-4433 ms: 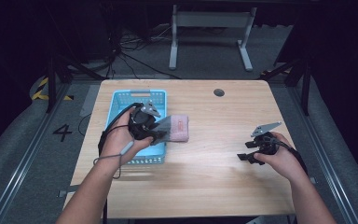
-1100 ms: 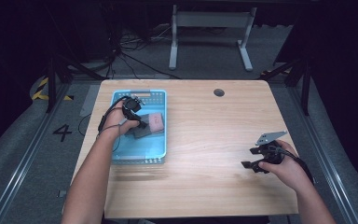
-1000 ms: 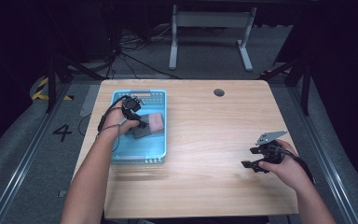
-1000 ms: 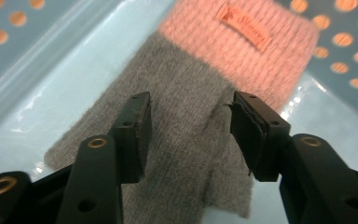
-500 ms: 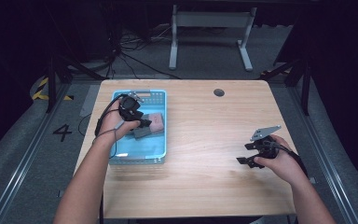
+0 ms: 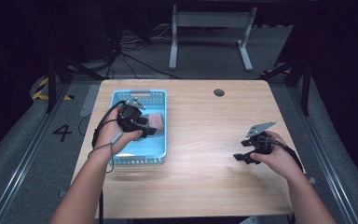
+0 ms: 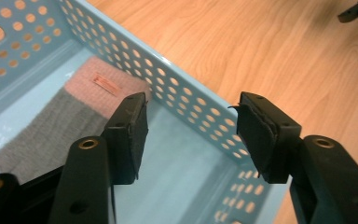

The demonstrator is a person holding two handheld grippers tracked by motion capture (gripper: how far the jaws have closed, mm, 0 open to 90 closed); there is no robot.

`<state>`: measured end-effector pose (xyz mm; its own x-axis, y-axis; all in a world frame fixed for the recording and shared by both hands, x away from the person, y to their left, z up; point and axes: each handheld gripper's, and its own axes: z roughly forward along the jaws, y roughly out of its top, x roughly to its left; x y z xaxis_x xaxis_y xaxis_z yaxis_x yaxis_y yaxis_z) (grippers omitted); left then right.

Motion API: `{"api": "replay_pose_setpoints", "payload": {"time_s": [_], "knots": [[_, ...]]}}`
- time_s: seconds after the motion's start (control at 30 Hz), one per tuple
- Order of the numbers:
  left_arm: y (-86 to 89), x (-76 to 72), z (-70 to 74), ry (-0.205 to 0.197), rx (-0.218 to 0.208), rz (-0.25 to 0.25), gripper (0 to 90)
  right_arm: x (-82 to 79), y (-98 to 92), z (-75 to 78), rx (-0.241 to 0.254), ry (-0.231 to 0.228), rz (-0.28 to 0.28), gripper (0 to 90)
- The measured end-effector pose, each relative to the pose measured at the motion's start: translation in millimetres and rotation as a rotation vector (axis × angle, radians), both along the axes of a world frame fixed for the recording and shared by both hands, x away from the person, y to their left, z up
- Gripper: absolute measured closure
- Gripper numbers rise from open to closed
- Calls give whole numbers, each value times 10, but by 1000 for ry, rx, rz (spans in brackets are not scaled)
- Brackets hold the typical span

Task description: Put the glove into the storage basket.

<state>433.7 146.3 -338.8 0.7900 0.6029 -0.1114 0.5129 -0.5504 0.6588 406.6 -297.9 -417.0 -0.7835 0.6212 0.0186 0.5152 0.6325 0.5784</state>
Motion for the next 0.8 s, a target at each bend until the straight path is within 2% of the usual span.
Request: {"api": "replay_pose_setpoints", "payload": {"time_s": [0.07,0.2,0.27,0.5,0.7,0.8], "knots": [[-4,-58,-1,-2,2,-1,448,1,3,3,1,0,0,285],[7,-177,-28,8,-23,-1,449,-10,-3,5,1,-1,-3,284],[0,-240,-28,2,-19,-4,446,-12,-16,1,-1,4,-3,284],[-63,-441,-3,-31,-63,-4,443,-28,-40,-9,-5,3,-4,284],[-149,-593,-48,-26,-73,-36,436,-59,-87,-2,-1,-1,-14,287],[-188,-684,-66,-30,-64,-45,426,-65,-107,-7,-3,3,-20,287]]}}
